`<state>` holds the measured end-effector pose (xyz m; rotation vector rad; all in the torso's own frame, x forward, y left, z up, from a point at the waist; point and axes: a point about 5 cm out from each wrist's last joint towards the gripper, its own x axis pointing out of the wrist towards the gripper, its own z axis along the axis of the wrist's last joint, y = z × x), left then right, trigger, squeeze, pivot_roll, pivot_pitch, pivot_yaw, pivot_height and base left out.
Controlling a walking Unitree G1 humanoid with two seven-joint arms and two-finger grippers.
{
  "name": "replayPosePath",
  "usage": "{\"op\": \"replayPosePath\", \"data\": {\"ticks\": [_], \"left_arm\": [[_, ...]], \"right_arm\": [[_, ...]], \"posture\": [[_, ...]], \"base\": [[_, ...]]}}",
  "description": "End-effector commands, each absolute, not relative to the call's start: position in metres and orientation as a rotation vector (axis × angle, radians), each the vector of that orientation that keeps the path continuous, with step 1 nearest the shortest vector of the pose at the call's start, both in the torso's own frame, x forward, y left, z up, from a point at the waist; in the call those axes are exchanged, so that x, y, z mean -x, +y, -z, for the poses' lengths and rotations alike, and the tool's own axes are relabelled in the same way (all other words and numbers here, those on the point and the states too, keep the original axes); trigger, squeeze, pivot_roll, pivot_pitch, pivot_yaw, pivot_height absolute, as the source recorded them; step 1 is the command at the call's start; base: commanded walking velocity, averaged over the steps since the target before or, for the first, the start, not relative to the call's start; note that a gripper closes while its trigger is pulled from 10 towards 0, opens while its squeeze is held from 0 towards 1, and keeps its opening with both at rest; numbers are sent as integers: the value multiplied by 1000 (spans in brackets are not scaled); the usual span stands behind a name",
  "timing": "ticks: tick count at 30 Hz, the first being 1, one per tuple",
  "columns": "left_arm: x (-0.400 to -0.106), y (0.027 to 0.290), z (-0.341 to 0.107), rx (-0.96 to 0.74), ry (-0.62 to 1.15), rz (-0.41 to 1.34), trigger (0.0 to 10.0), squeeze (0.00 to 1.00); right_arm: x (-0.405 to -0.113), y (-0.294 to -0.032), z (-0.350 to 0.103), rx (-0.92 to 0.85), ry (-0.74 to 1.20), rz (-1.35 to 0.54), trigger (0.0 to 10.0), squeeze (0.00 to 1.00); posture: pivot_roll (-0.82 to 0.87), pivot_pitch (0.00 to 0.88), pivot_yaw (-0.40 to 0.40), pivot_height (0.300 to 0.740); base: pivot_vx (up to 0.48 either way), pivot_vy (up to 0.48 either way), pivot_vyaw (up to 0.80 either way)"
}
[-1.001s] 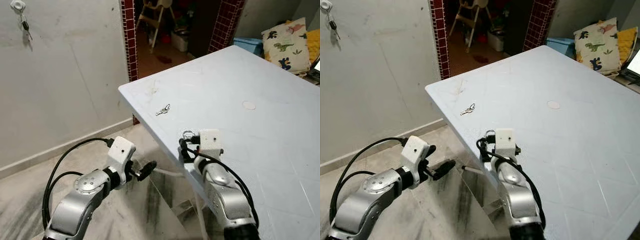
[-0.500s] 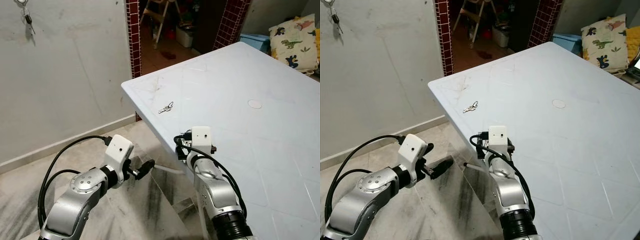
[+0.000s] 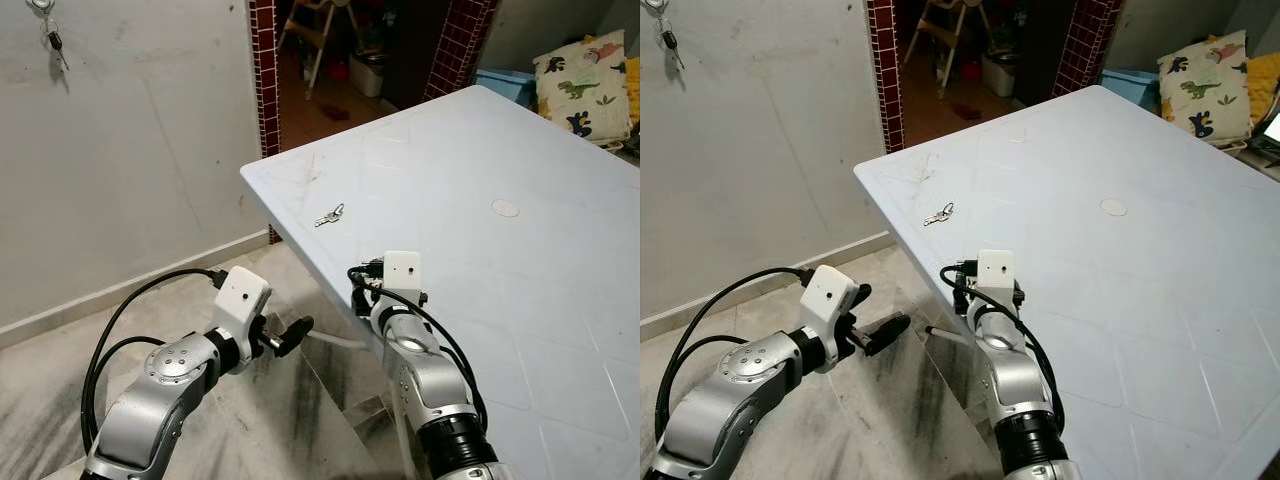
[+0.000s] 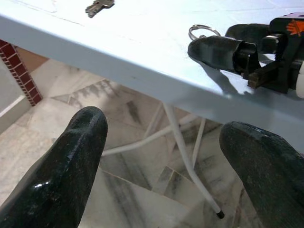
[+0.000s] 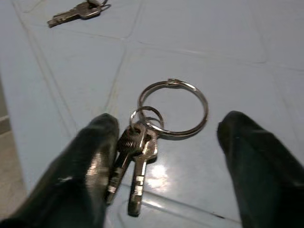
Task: Hang keys on a hook
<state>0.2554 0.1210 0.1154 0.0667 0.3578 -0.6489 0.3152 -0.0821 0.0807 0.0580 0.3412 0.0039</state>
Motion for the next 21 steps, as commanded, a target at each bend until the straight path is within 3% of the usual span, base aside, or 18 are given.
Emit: {"op": "replayPosePath", "data": {"ticks": [1, 21], "left_arm": [[-256, 118, -116, -73, 357, 653, 10000, 0], [-259, 115, -116, -69, 350, 649, 10000, 0]], "right_arm": [[-309, -85, -61, -72, 443, 9, 0, 0], [-309, -95, -64, 66, 386, 3, 0, 0]], "posture": [[170, 96, -36, 740], [163, 94, -38, 740]], "base": [[0, 0, 0], [0, 0, 0]]}}
